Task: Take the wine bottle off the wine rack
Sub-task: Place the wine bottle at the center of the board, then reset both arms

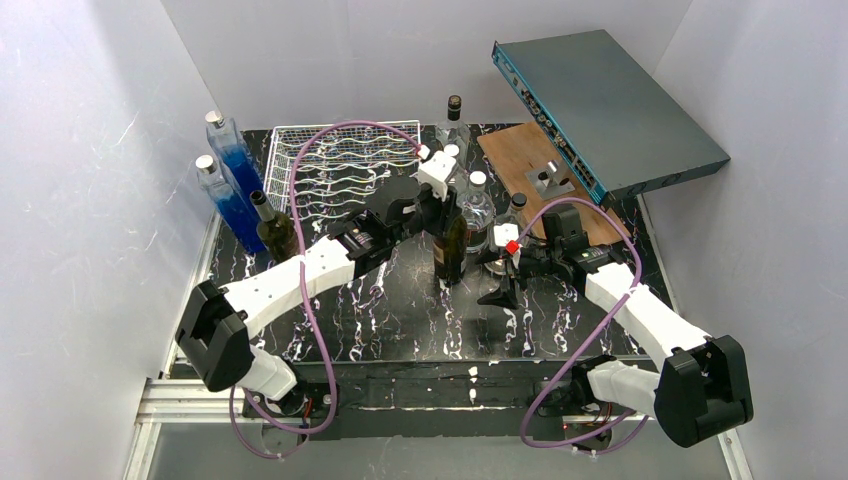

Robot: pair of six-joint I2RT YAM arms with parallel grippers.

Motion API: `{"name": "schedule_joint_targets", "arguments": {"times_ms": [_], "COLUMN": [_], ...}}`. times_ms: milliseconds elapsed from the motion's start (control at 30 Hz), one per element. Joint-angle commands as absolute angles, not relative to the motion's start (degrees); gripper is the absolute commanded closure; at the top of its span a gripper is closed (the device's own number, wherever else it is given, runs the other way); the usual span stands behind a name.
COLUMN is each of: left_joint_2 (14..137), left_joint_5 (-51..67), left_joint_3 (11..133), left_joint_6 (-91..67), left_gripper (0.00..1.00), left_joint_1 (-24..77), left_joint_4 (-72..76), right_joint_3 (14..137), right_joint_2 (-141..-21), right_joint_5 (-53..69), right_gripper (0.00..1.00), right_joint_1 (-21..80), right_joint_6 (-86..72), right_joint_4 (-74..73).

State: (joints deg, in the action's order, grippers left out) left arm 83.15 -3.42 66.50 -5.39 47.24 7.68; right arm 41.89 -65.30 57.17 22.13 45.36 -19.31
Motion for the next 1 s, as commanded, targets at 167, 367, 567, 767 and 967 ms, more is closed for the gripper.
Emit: {"name": "schedule_joint_targets", "arguments": {"times_ms": [167, 367, 567, 767, 967], "left_joint_2": [82.1, 80.8, 78.0, 75.1, 70.7], "left_joint_5": [-2.9, -3.1, -4.9, -2.2, 0.0], "left_joint_3": [69.7, 70.4, 72.4, 73.4, 73.7], "left_joint_6": [-7.1, -8.0, -8.8, -11.6, -15.4], "left_gripper": [0.36, 0.13, 0.02, 0.02, 0.02], "left_joint_1": [46.6, 46.6, 46.5, 46.3, 46.0], "left_joint_4": [10.0, 7.8, 2.1, -3.4, -9.8], "right_joint_3": [44.4, 44.5, 44.6, 45.0, 45.3], "right_joint_2": [-64.3, -64.4, -64.6, -64.4, -64.2], "right_joint_5": [58.4, 58.5, 59.7, 60.7, 62.0], "right_gripper": [0.01, 0.02, 0.02, 0.02, 0.02], "right_joint_1": [21.8, 21.4, 21.0, 20.2, 18.7], "right_joint_6": [46.2, 46.2, 47.6, 49.9, 52.2], "right_joint_4": [-19.2, -19.3, -20.6, -22.9, -25.3]}}
